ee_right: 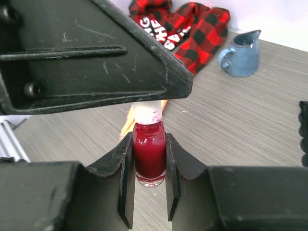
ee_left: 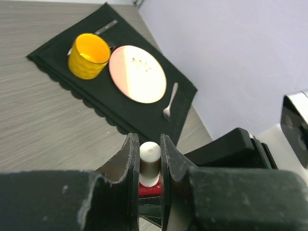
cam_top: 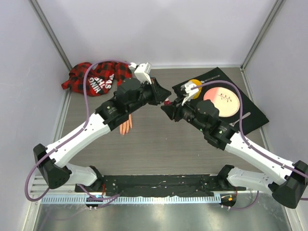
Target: Paint the nails
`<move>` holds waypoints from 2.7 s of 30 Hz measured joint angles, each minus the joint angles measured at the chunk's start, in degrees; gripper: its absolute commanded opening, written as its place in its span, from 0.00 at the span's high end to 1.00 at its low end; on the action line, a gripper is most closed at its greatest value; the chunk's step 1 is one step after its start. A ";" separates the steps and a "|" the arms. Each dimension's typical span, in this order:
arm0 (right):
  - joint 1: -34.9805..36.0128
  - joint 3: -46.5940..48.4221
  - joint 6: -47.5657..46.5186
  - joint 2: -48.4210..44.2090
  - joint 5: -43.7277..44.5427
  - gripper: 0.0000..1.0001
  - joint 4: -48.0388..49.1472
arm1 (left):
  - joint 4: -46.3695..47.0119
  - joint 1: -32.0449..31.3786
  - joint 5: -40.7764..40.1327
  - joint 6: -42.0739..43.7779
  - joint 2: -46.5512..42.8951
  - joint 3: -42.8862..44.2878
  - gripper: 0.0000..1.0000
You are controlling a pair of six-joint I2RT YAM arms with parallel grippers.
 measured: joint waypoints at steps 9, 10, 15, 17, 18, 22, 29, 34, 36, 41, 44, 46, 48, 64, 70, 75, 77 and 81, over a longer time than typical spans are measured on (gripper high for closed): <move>-4.42 -2.45 -0.76 -1.62 -4.31 0.99 2.12 | 2.49 1.20 6.84 -1.95 -4.07 -4.94 0.22; -5.22 -3.02 -0.28 -2.45 -6.51 0.99 2.23 | 3.63 1.68 8.37 -2.56 -5.60 -6.69 0.22; -8.07 -5.14 4.85 -5.09 -20.24 0.99 5.38 | 11.23 4.04 16.37 -6.05 -11.47 -13.11 0.26; -8.41 -6.29 7.85 -5.90 -26.29 0.99 8.28 | 13.25 4.35 18.38 -6.97 -12.31 -14.25 0.29; -8.52 -6.78 9.09 -6.27 -28.24 0.99 9.38 | 14.14 4.48 19.37 -7.69 -12.55 -14.75 0.31; -8.63 -8.63 15.17 -7.17 -36.39 0.99 14.97 | 18.97 4.68 24.35 -10.73 -12.66 -16.94 0.43; -8.66 -9.99 21.29 -7.17 -42.62 0.99 22.05 | 25.40 4.85 30.34 -14.34 -12.52 -18.08 0.72; -8.66 -10.01 23.10 -7.15 -43.15 0.99 23.15 | 26.64 4.92 32.83 -14.45 -12.37 -17.81 0.82; -8.66 -9.99 23.08 -7.04 -42.71 0.99 23.19 | 26.34 4.96 33.46 -13.77 -11.74 -17.05 0.98; -8.41 -6.75 18.95 -6.10 -36.76 0.99 16.81 | 20.04 5.07 29.94 -9.07 -9.97 -12.76 1.00; -4.28 -3.19 11.78 -6.03 -23.67 0.99 8.68 | 11.74 2.71 18.51 -4.94 -9.27 -8.31 1.00; 0.00 -1.70 6.88 -5.90 -11.54 0.99 5.35 | 8.33 0.57 10.38 -4.24 -8.79 -6.34 1.00; 3.21 -1.03 3.04 -5.35 -1.70 0.99 3.54 | 6.19 -1.25 2.40 -4.81 -7.80 -5.27 1.00; 3.02 -3.50 -4.66 -4.90 5.05 0.99 0.98 | 4.44 -2.71 -4.13 -10.51 -3.37 -5.31 0.23; 2.34 -6.97 -2.99 -9.88 -2.86 0.99 2.08 | 6.47 -2.84 2.34 -8.81 -10.69 -10.08 0.19; 2.12 -8.70 -0.22 -14.03 -11.78 0.99 2.64 | 9.49 -2.60 6.84 -7.08 -16.65 -14.84 0.27; 1.84 -8.85 1.42 -15.50 -15.13 0.99 3.34 | 11.08 -2.05 9.46 -7.08 -17.66 -16.11 0.32; 1.03 -8.85 4.83 -17.44 -21.38 0.99 5.79 | 15.69 -1.25 16.48 -7.63 -17.40 -17.79 0.33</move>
